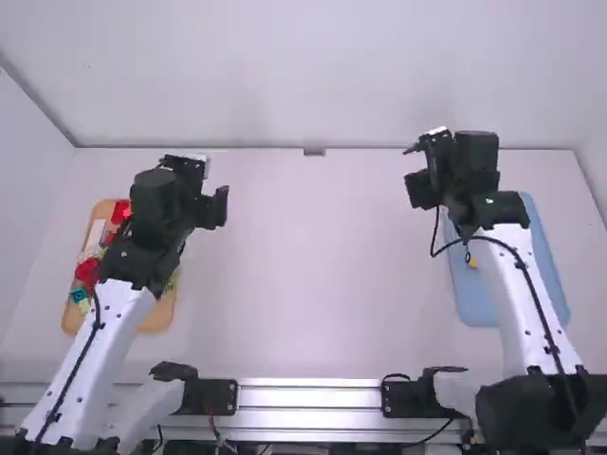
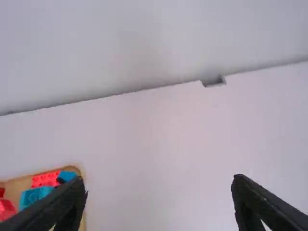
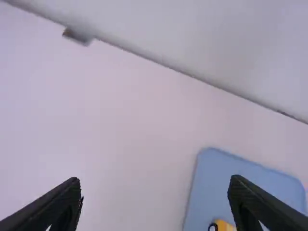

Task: Assemble lego blocks to make yellow taxi

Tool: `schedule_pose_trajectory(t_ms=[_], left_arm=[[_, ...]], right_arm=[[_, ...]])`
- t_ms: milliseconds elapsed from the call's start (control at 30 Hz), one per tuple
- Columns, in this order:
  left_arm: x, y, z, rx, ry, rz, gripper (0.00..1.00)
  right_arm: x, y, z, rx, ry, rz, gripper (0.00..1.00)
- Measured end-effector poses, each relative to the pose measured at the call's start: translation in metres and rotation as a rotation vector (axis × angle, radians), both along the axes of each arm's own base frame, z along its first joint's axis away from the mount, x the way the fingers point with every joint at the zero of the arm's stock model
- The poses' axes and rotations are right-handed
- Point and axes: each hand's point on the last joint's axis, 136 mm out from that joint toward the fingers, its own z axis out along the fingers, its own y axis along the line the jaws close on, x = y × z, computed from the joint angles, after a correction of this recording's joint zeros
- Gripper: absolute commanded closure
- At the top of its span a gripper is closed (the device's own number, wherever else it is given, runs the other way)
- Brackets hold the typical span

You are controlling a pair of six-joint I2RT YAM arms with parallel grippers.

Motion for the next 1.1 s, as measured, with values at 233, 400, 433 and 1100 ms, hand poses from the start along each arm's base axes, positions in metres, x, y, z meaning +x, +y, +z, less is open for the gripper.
schedule_pose_trajectory(t_ms=[233, 400, 433, 1100], left_arm=[[-0.016, 0.031, 0.011, -0.038, -0.141, 0.1, 0.4], [-0.033, 0.03, 0.02, -0.051, -0.264, 0.097, 0.52], [-0.034, 0.03, 0.02, -0.051, -0.274, 0.097, 0.53], [-0.092, 0.03, -0.072, -0.06, -0.302, 0.099, 0.96]], right_arm=[[-0.013, -0.023, 0.014, 0.088, -0.123, -0.134, 0.38], [-0.026, -0.022, 0.028, 0.178, -0.229, -0.179, 0.49], [-0.028, -0.022, 0.03, 0.19, -0.243, -0.185, 0.5], [-0.099, -0.021, 0.02, 0.303, -0.529, -0.196, 0.96]])
